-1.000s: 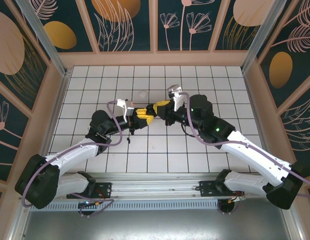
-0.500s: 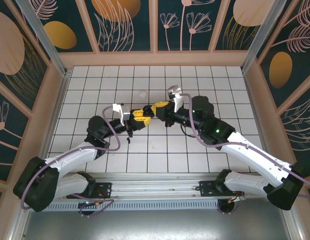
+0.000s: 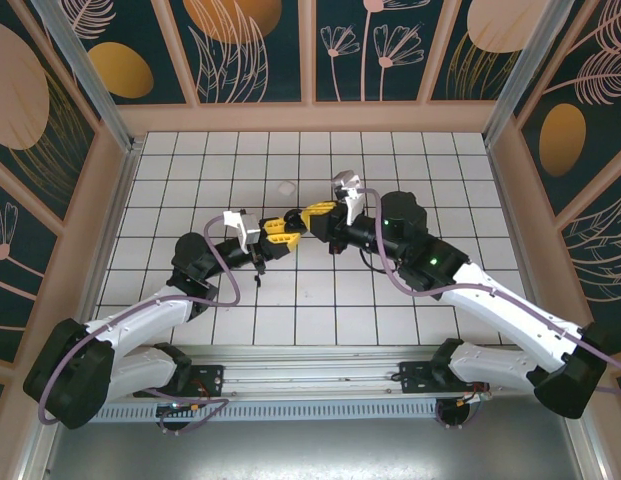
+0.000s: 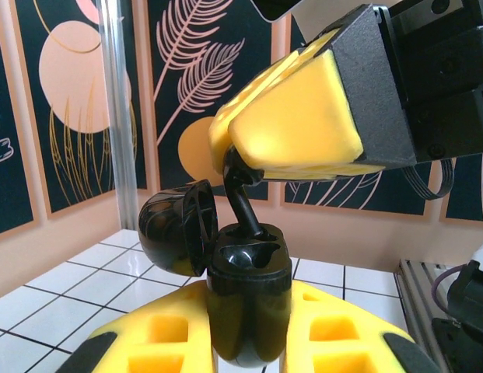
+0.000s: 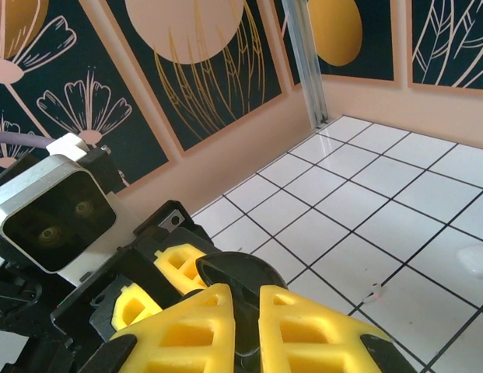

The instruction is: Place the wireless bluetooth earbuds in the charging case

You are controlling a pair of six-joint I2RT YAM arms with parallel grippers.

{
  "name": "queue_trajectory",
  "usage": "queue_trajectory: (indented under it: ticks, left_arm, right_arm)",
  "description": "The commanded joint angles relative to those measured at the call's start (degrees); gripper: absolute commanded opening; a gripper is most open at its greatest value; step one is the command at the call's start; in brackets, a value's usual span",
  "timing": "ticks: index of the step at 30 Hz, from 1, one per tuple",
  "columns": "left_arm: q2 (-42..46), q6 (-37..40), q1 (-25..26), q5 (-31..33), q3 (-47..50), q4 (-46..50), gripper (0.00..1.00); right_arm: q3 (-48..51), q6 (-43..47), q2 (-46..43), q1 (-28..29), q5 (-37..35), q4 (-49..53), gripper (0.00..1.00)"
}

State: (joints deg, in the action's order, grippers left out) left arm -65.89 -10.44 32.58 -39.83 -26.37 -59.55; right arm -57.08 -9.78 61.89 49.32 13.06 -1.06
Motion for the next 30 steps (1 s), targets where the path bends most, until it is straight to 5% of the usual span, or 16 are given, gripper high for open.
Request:
queue_trajectory:
  ticks: [1, 30]
  left_arm:
    - [0.9, 1.5, 0.1, 0.7, -0.6, -0.9, 0.00]
    - [0.7, -0.5, 0.1, 1.5, -1.2, -1.3, 0.00]
  right_arm:
    - [-1.4, 3.0, 0.7, 1.1, -2.3, 0.3, 0.10]
    - [-0.8, 4.3, 1.7, 2.4, -3.4, 4.3, 0.09]
